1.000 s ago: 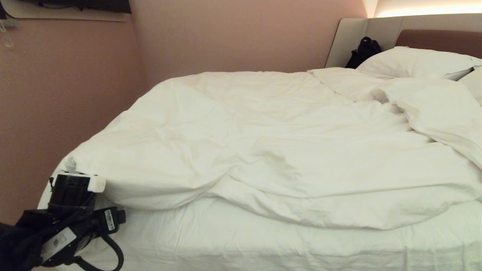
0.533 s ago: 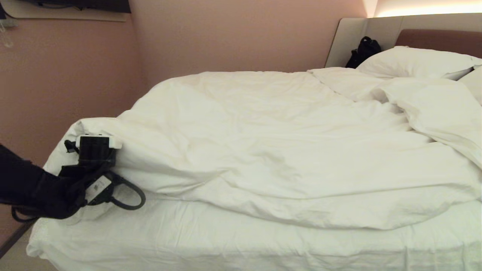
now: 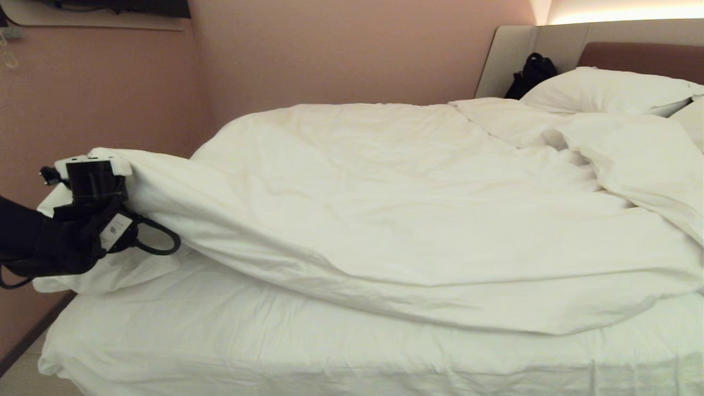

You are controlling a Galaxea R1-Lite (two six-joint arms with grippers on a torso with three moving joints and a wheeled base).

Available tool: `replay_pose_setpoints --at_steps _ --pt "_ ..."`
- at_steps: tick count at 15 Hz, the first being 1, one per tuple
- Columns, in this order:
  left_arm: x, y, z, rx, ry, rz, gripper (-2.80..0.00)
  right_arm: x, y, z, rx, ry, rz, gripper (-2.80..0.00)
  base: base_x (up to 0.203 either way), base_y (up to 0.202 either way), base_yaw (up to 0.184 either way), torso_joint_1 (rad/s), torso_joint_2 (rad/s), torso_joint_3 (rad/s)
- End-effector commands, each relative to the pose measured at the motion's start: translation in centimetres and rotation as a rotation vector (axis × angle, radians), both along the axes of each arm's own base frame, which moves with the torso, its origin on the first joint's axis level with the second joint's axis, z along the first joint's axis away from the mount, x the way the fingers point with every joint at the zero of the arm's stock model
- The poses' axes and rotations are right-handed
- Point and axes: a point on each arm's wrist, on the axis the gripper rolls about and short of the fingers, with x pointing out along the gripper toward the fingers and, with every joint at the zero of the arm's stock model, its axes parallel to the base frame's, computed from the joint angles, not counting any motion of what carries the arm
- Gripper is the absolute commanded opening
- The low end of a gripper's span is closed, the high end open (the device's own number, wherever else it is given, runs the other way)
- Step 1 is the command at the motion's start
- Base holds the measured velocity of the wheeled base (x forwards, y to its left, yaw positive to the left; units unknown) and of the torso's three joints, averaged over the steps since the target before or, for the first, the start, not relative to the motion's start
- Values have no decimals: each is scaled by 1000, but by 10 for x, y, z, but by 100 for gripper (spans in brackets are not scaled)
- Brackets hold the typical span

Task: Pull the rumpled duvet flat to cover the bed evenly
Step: Flatten the corners of the folded blanket

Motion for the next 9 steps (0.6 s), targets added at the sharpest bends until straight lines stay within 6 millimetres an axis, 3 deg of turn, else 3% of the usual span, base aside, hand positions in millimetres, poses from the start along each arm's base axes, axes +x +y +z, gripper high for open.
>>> replay_pose_setpoints --at_steps 1,6,9 --pt "1 15 15 37 -83 42 0 0 0 0 0 1 1 -280 0 0 0 0 0 0" --pt "2 33 45 163 -261 105 0 0 0 0 0 1 1 -280 0 0 0 0 0 0" --pt "-5 34 34 159 -237 81 0 0 0 0 0 1 1 -280 0 0 0 0 0 0"
